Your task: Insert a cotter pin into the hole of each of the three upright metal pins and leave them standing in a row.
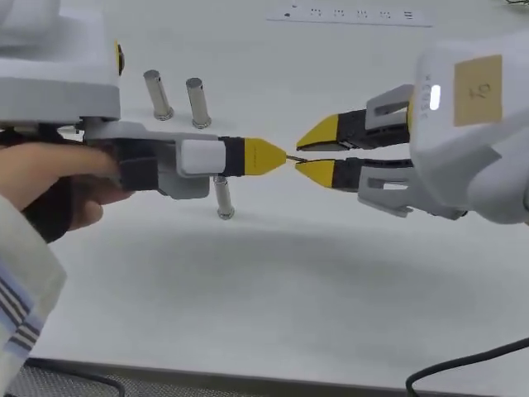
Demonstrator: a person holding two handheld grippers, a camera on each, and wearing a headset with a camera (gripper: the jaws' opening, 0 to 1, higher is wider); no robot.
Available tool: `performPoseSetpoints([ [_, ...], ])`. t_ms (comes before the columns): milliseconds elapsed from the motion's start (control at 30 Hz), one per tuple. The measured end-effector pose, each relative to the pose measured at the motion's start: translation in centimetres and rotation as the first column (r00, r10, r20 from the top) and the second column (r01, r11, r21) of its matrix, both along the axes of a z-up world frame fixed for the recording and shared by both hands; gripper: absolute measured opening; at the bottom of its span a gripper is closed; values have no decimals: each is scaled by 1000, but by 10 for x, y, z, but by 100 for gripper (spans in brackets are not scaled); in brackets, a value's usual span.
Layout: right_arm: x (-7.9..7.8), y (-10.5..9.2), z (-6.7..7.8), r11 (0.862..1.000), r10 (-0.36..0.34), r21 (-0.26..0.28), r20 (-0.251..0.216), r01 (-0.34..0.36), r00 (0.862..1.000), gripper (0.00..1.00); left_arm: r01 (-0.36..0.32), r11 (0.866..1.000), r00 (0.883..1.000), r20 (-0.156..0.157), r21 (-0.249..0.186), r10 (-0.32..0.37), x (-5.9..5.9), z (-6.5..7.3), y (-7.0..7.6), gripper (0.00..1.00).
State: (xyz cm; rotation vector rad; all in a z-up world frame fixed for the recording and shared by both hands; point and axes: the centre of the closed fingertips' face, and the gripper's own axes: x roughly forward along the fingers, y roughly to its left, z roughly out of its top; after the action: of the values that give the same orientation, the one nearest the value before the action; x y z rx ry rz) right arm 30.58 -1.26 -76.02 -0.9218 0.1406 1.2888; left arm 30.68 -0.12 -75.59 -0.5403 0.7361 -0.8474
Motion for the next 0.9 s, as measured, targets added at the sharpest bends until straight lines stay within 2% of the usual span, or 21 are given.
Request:
performPoseSetpoints([
  [300,-2,0,-2,1000,12,-10,0,-12,1000,7,11,1000,1000,-22,-10,-12,-3,-1,-1,1],
  [500,-4,-1,-1,1000,22,-13,3,-22,1000,7,18,1000,1000,-18,-18,-18,-4,0,-2,1],
  [900,-9,-1,-1,999,46,-16,-8,-46,999,7,57,998,998,22,-2,-57,-10,2,-5,0],
])
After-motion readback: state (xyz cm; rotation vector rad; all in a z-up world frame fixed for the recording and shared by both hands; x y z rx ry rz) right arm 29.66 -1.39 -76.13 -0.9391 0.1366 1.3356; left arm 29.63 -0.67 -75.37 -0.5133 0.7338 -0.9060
